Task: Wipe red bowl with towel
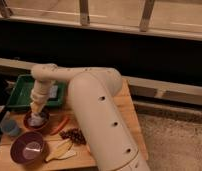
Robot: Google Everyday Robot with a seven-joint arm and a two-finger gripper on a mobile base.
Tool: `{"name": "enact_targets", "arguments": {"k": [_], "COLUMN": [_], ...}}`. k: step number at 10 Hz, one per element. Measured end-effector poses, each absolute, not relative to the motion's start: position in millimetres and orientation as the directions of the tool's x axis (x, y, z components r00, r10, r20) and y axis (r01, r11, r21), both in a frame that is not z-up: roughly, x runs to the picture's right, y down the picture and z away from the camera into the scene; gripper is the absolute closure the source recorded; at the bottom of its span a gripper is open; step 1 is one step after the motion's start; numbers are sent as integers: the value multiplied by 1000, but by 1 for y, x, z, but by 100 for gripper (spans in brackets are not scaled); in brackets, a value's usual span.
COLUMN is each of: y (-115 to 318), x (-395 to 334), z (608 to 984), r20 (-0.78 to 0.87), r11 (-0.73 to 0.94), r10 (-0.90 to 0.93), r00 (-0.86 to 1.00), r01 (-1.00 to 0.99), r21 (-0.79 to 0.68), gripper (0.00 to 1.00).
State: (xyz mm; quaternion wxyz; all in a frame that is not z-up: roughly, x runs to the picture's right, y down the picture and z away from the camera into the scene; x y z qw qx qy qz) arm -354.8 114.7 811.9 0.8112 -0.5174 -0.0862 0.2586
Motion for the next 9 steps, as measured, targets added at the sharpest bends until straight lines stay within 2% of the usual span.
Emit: {"name": "enact_targets", "arguments": {"k": [4,6,9], "y": [140,155,154], "x": [-371,-346,-305], "z": [779,769,767], "r20": [-69,-101,-143], "r11": [333,317,306], "r10": [473,469,507], "r00": [878,877,850], "r01": [-251,-274,-333], "r21": [-909,-908,-892], "gripper": [100,100,100]}}
